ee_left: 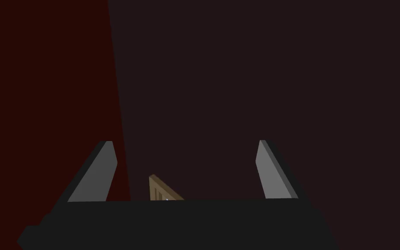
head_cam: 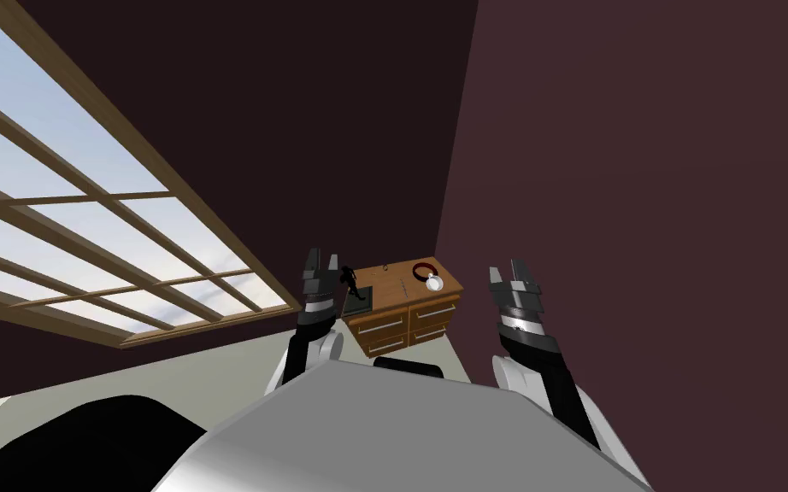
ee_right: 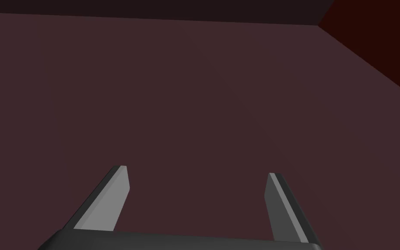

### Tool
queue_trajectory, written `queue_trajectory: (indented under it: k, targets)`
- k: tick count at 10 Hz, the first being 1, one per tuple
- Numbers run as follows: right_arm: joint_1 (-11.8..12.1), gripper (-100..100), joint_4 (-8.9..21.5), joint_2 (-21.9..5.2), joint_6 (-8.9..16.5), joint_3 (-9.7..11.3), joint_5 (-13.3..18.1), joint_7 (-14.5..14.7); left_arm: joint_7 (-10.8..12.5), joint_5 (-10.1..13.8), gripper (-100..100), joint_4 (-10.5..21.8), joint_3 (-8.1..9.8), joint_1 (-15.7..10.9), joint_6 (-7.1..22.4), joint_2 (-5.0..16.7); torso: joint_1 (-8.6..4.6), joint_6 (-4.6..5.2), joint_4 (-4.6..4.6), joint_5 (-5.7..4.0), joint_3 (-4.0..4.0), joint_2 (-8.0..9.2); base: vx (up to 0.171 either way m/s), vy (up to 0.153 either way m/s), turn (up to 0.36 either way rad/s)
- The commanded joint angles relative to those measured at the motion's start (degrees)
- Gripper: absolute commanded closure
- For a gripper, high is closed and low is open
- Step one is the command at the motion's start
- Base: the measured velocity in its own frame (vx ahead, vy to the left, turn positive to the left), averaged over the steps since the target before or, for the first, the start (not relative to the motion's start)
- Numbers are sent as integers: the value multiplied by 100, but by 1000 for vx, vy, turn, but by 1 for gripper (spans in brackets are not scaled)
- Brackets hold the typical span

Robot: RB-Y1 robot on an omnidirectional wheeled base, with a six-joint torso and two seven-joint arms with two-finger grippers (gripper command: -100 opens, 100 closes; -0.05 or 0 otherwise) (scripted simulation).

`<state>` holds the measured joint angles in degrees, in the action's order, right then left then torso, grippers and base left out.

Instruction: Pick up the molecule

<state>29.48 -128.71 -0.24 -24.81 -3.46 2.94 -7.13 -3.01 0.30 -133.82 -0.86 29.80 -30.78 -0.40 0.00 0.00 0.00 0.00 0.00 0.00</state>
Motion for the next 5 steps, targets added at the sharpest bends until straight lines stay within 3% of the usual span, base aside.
queue_trajectory:
  k: [1, 5]
  targets:
    - [-2, -100, 45, -189, -7, -8, -19, 9, 0, 0, 0, 0, 0, 0, 0, 0, 0, 0, 0, 0, 0, 0, -21, 11, 23]
    - [-5, -100, 329, -809, -43, -52, -129, 62, 0, 0, 0, 0, -1, -1, 0, -1, 17, -1, 7, 4, 19, 34, -86, 45, 42]
